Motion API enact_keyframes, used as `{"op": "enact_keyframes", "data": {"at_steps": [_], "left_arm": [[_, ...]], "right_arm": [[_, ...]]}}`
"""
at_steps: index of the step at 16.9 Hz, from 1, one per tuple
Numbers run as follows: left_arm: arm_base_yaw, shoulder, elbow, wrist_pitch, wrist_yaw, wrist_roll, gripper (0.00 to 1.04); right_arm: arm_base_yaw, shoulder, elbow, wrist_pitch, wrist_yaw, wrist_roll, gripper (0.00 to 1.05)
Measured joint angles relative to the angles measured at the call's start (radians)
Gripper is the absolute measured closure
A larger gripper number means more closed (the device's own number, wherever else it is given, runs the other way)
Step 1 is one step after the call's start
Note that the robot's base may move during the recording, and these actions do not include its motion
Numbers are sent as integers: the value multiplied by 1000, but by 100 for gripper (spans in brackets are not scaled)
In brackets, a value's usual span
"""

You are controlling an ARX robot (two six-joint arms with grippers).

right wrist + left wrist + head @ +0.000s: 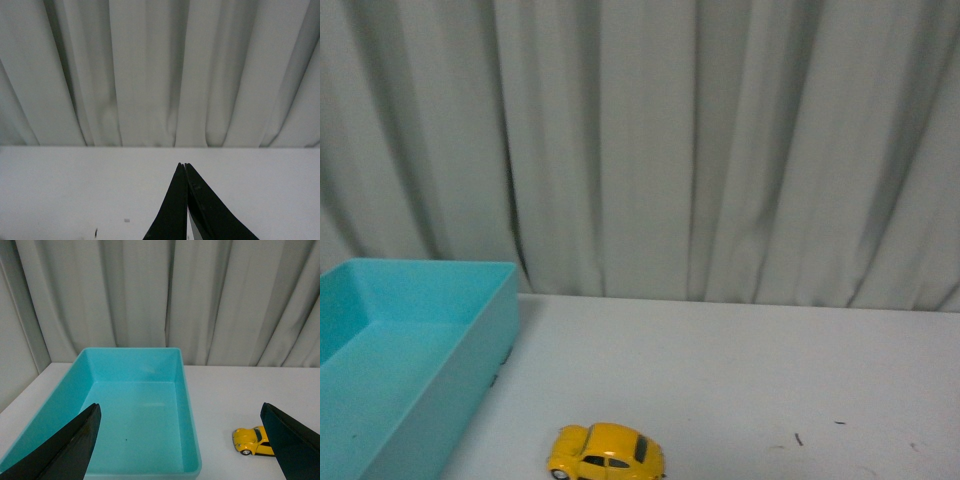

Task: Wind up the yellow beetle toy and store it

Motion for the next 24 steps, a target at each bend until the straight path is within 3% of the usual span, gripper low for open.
{"op": "enact_keyframes", "data": {"at_steps": [7, 24], "left_arm": [[0, 0, 0, 0, 0, 0, 7], [0, 0, 0, 0, 0, 0, 7]], "right_arm": [[0, -352, -110, -297, 0, 0, 103], [0, -1026, -119, -975, 0, 0, 103]]}}
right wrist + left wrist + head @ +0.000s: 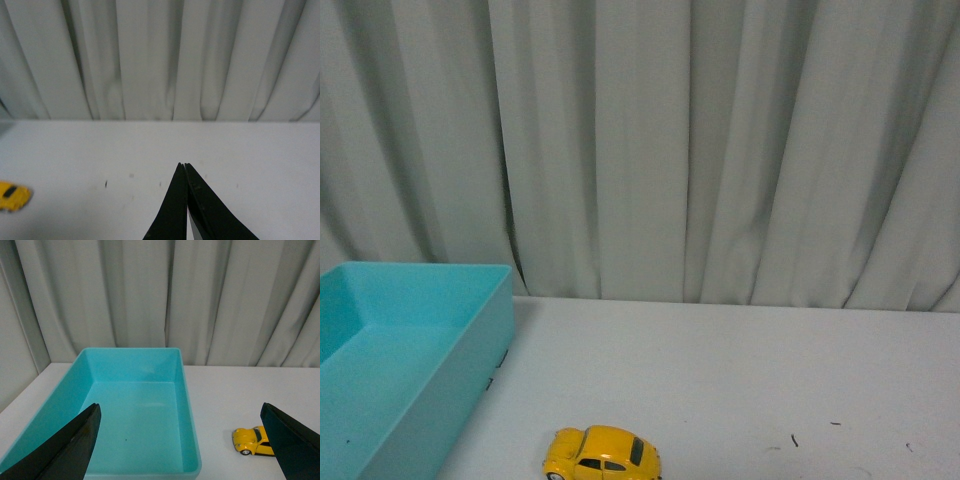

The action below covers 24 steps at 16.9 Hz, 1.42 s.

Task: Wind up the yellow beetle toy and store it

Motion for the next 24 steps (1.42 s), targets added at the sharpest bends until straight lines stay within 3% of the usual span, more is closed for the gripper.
{"op": "enact_keyframes", "data": {"at_steps": [2, 12, 16, 18, 24], "left_arm": [[0, 0, 0, 0, -2, 0, 7], [0, 0, 0, 0, -1, 0, 7], [0, 0, 0, 0, 0, 0, 7], [0, 0, 0, 0, 0, 0, 7], [0, 0, 0, 0, 0, 0, 7]], "right_arm": [[0, -76, 0, -67, 1, 0, 103], [0, -100, 0, -62, 0, 0, 103], [0, -100, 0, -63, 1, 0, 70], [0, -100, 0, -63, 1, 0, 60], [0, -100, 0, -63, 0, 0, 7]]}}
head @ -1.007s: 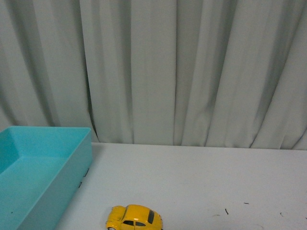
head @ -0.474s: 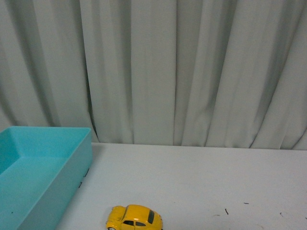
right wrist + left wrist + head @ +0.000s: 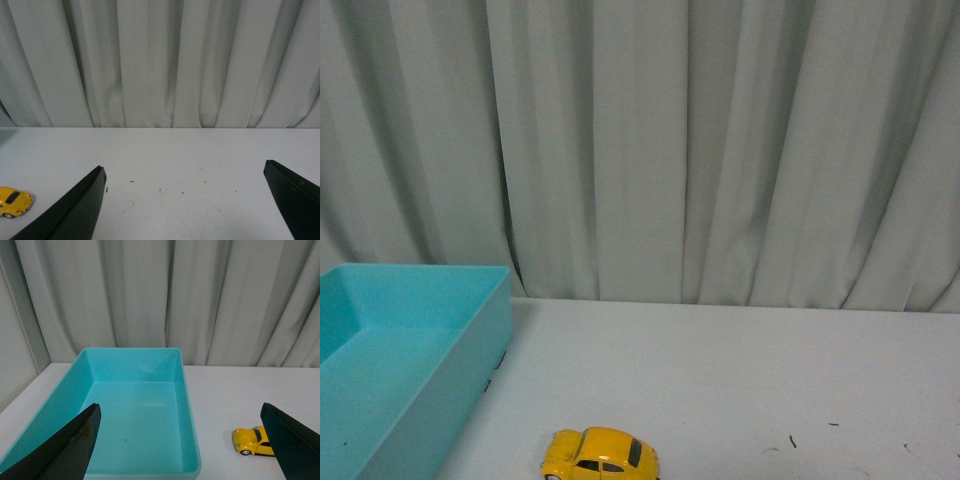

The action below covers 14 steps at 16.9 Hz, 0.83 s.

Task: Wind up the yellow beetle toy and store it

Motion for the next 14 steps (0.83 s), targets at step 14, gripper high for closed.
{"op": "enact_keyframes", "data": {"at_steps": [14], "left_arm": [[82, 768, 400, 217, 129, 61, 7]], "right_arm": [[0, 0, 0, 0, 0, 0, 7]]}}
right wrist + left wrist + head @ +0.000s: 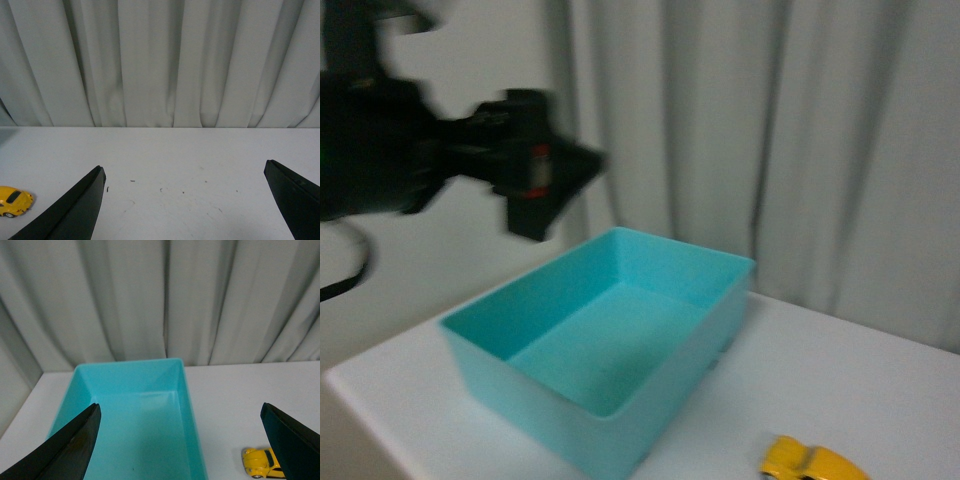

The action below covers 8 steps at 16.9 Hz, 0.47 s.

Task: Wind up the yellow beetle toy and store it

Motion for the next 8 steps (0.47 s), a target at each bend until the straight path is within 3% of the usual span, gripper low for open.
{"op": "enact_keyframes", "data": {"at_steps": [3, 6, 8], "left_arm": [[-71, 260, 210, -13, 96, 262, 7], [-153, 488, 448, -193, 187, 549, 7], [-202, 553, 539, -292, 196, 688, 7]], "right_arm": [[0, 0, 0, 0, 0, 0, 7], [0, 0, 0, 0, 0, 0, 7], [0, 0, 0, 0, 0, 0, 7]]}}
